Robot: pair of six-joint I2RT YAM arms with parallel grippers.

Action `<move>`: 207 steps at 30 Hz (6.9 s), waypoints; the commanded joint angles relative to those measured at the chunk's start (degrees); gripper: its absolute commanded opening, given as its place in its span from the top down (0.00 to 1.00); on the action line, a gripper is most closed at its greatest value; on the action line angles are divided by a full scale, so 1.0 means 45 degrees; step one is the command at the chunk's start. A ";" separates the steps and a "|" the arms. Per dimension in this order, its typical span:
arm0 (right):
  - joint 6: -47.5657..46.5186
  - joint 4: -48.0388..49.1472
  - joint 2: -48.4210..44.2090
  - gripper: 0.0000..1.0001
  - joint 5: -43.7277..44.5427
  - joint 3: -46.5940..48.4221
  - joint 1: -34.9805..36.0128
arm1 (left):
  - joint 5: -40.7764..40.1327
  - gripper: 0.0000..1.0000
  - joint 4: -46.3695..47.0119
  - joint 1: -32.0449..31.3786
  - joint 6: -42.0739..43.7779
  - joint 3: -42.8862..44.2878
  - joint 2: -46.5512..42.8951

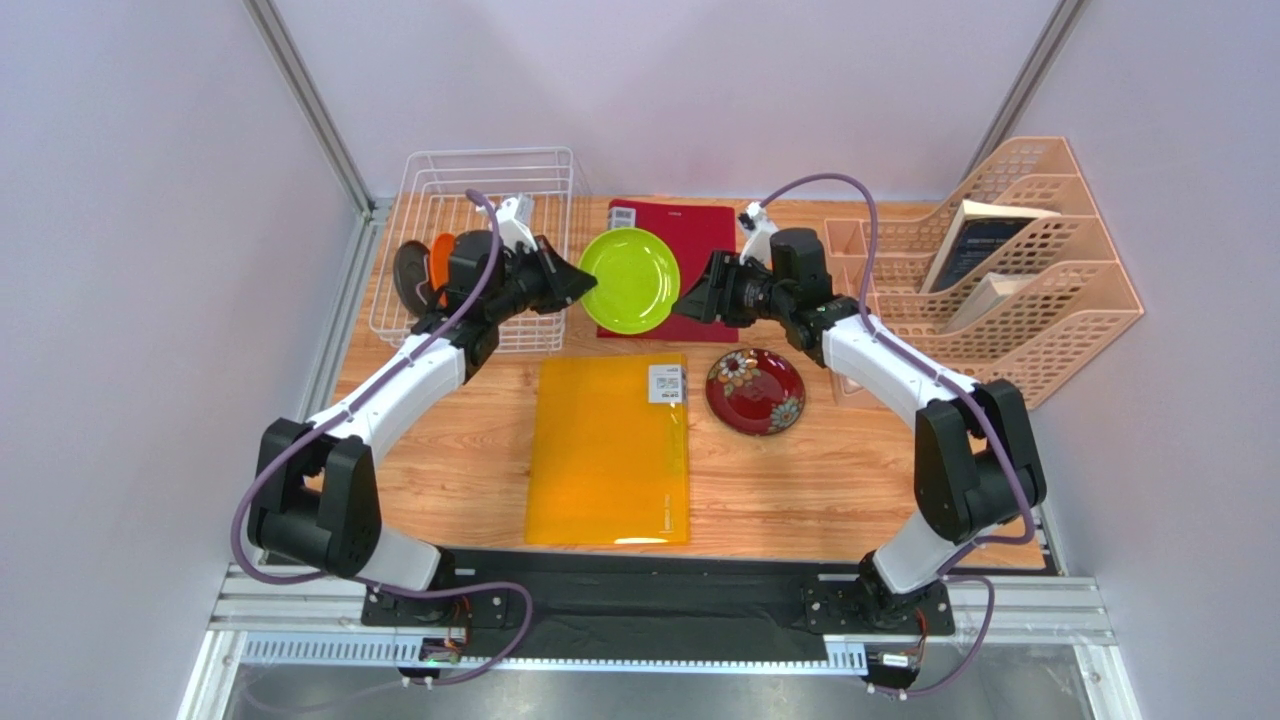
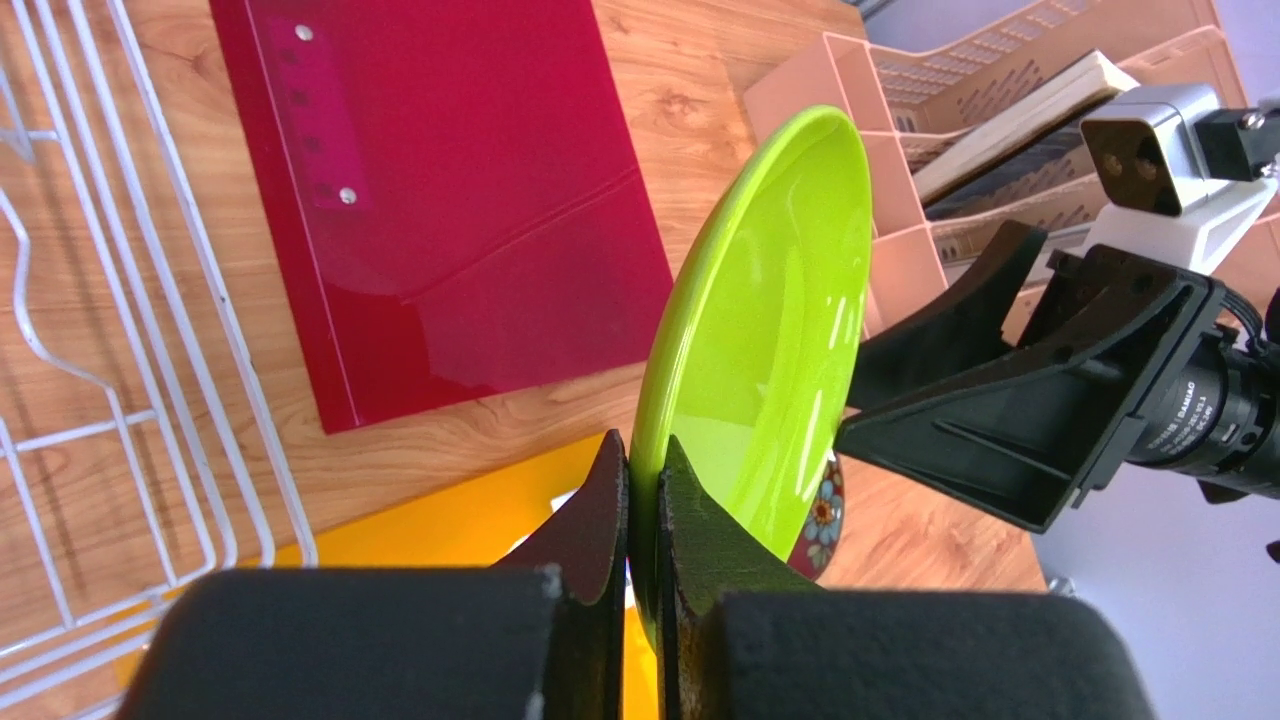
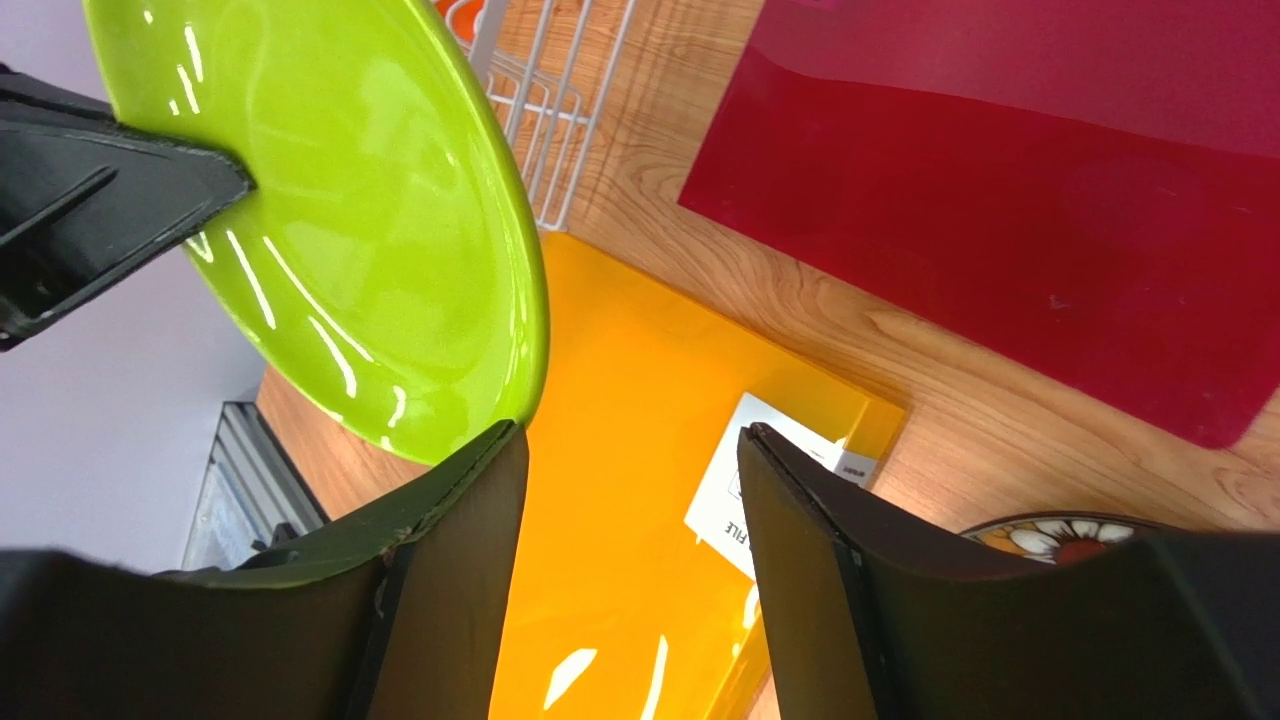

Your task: Unload the plates from the dish rack

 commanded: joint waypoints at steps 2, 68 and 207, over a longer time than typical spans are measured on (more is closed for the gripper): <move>0.0372 0.1849 0.0180 0.40 -0.0747 0.0391 0.0003 | 0.0867 1.00 0.1383 -0.0292 -0.0734 0.0012 0.0153; -0.0800 -0.6684 -0.1774 0.53 0.5652 -0.2481 -0.1912 | -0.8939 0.00 -0.2190 0.0899 0.5907 0.0422 -0.0903; -0.0331 -0.4634 -0.4235 1.00 0.3803 -0.3612 -0.2653 | -0.8485 0.10 -0.2307 -0.0938 0.4889 0.0871 -0.1213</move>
